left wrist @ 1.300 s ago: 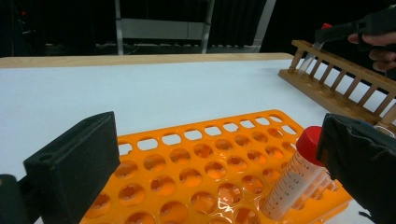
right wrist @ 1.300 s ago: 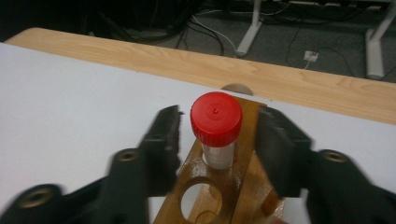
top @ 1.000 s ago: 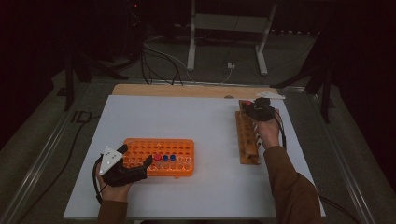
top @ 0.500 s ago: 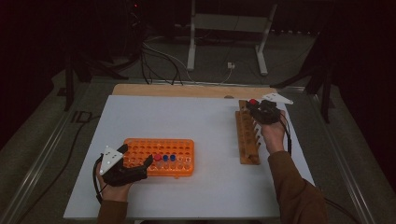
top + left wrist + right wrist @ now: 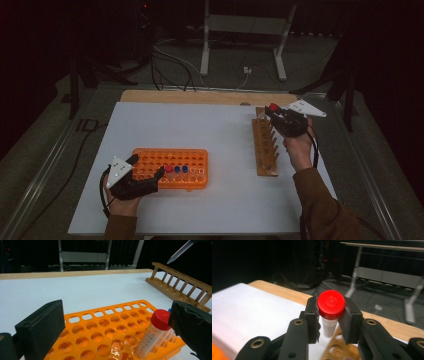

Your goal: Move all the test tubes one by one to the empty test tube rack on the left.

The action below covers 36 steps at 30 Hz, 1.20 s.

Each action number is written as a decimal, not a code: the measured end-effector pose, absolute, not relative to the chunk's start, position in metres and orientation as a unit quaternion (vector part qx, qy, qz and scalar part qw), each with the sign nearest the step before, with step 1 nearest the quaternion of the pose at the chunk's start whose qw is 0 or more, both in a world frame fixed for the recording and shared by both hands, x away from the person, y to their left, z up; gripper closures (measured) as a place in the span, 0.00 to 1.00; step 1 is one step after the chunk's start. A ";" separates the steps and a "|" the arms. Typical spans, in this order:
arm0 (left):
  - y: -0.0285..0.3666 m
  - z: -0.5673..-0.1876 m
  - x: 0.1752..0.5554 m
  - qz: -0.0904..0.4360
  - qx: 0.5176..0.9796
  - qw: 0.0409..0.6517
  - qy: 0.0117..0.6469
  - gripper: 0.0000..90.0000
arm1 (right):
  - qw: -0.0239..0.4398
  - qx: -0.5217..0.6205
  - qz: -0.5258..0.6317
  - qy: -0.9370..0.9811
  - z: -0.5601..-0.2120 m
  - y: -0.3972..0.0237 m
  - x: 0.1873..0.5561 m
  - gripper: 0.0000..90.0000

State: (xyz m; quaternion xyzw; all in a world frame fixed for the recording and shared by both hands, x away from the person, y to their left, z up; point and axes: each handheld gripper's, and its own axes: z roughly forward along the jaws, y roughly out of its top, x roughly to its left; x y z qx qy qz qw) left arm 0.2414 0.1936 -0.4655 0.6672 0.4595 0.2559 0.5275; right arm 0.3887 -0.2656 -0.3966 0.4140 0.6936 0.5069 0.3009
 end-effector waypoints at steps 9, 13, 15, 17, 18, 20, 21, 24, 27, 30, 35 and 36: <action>0.191 -0.463 0.241 0.253 0.672 0.529 0.452 0.01 | 0.250 0.380 0.518 0.724 -0.398 -0.248 0.369 0.79; 0.189 -0.458 0.238 0.259 0.668 0.532 0.452 0.01 | 0.227 0.369 0.517 0.738 -0.399 -0.240 0.362 0.79; 0.188 -0.455 0.237 0.261 0.668 0.533 0.449 0.01 | 0.220 0.364 0.517 0.743 -0.399 -0.236 0.357 0.79; 0.185 -0.452 0.236 0.263 0.669 0.535 0.444 0.01 | 0.213 0.358 0.518 0.747 -0.399 -0.233 0.353 0.79; 0.184 -0.450 0.236 0.262 0.671 0.536 0.441 0.01 | 0.210 0.356 0.517 0.750 -0.399 -0.231 0.351 0.79; 0.181 -0.446 0.236 0.261 0.673 0.538 0.435 0.01 | 0.203 0.351 0.517 0.754 -0.399 -0.227 0.347 0.79; 0.181 -0.445 0.237 0.261 0.678 0.536 0.431 0.01 | 0.201 0.349 0.516 0.756 -0.399 -0.225 0.346 0.79; 0.176 -0.439 0.240 0.259 0.684 0.534 0.424 0.01 | 0.187 0.344 0.517 0.761 -0.398 -0.218 0.343 0.79; 0.170 -0.435 0.242 0.255 0.690 0.533 0.418 0.01 | 0.174 0.339 0.517 0.766 -0.397 -0.211 0.340 0.79; 0.164 -0.431 0.246 0.252 0.698 0.531 0.409 0.01 | 0.161 0.335 0.516 0.772 -0.396 -0.203 0.337 0.78; 0.150 -0.424 0.251 0.254 0.704 0.532 0.396 0.01 | 0.145 0.325 0.517 0.779 -0.393 -0.190 0.333 0.78; 0.147 -0.422 0.252 0.254 0.706 0.531 0.393 0.01 | 0.140 0.323 0.518 0.779 -0.392 -0.187 0.332 0.78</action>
